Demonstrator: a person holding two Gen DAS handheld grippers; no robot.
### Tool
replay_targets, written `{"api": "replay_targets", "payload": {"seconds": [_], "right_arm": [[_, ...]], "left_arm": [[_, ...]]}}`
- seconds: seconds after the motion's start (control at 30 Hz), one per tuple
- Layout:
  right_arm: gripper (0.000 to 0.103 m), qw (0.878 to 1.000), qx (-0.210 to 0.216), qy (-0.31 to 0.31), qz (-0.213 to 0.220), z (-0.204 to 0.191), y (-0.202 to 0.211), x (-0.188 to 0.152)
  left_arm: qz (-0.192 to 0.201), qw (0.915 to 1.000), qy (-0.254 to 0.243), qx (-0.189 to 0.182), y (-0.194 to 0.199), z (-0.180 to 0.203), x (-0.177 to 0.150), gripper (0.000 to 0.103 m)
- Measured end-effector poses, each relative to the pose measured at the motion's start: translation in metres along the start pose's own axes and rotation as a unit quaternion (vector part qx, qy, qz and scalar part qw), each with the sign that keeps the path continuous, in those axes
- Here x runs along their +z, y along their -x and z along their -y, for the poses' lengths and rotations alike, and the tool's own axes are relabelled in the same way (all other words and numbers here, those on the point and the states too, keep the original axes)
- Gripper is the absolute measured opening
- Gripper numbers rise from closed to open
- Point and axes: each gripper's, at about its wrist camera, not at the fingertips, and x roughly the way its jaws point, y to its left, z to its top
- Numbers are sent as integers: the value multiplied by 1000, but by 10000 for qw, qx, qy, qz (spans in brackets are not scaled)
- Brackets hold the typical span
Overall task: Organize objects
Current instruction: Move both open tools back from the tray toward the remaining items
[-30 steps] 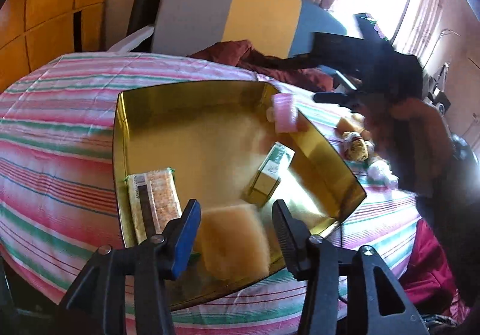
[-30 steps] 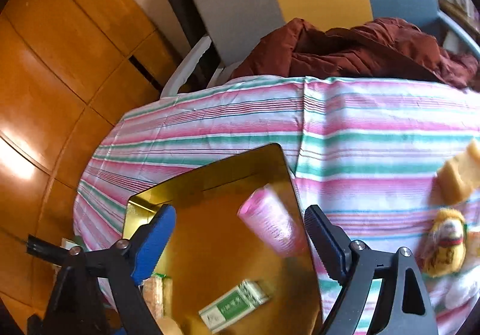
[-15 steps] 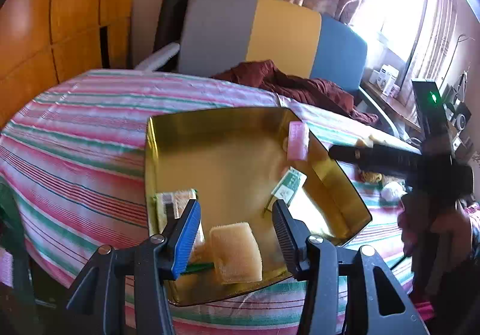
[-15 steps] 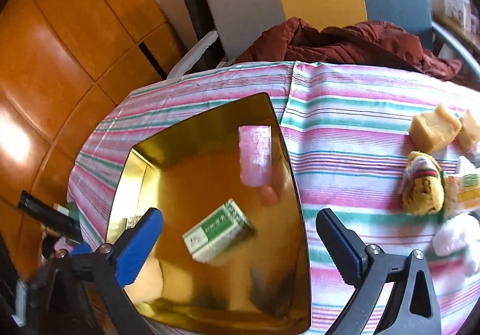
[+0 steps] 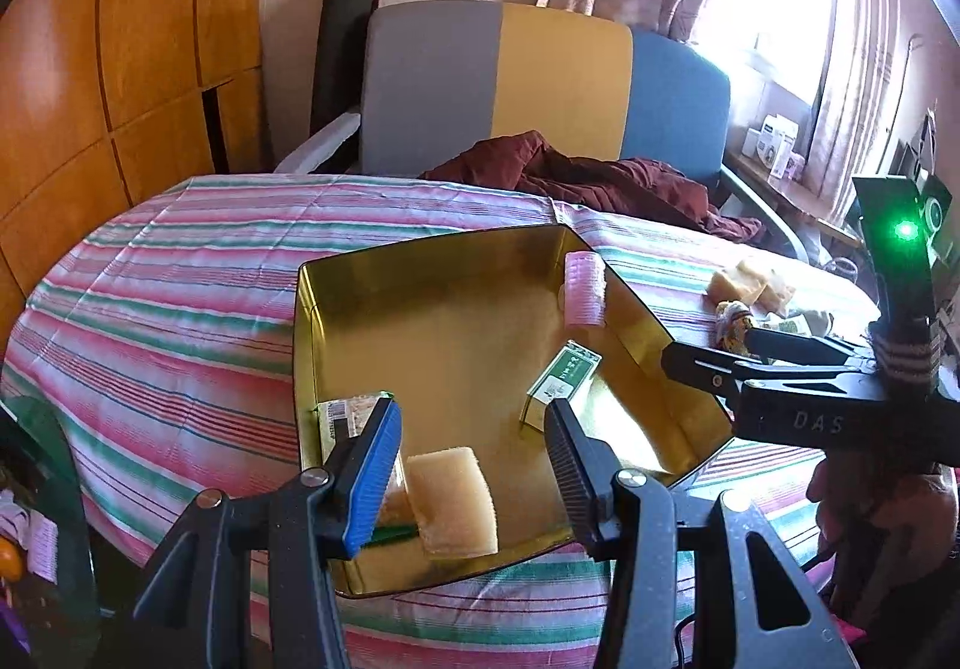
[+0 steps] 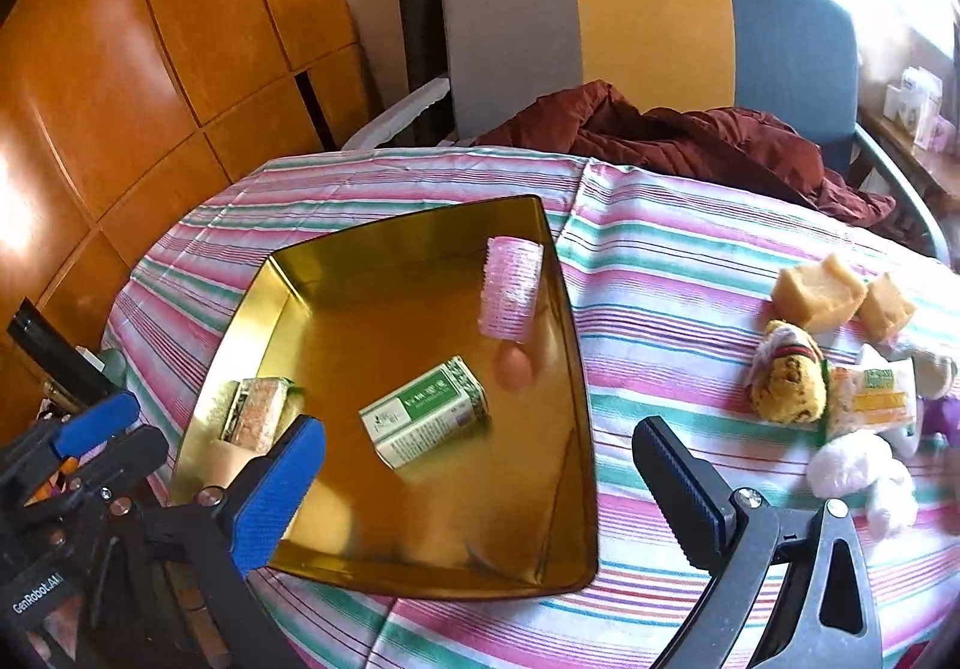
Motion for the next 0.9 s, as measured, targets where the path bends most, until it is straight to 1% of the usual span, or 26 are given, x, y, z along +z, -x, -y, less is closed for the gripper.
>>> {"api": "replay_targets", "payload": {"seconds": [0.2, 0.47, 0.7, 0.77, 0.9], "right_arm": [[103, 9998, -142, -129, 106, 15, 11, -4], [103, 9985, -384, -383, 94, 49, 21, -12], [103, 9945, -725, -758, -44, 98, 31, -24], [103, 9920, -891, -892, -54, 120, 38, -27], [103, 9856, -1267, -1117, -57, 162, 55, -29]], "left_arm": [[28, 9998, -218, 2, 2, 13, 1, 50], [1, 9985, -500, -239, 0, 34, 6, 50], [-101, 9951, -769, -608, -7, 62, 13, 50], [-155, 9941, -847, -664, -11, 72, 14, 50], [-384, 9902, -949, -951, -20, 92, 15, 50]]}}
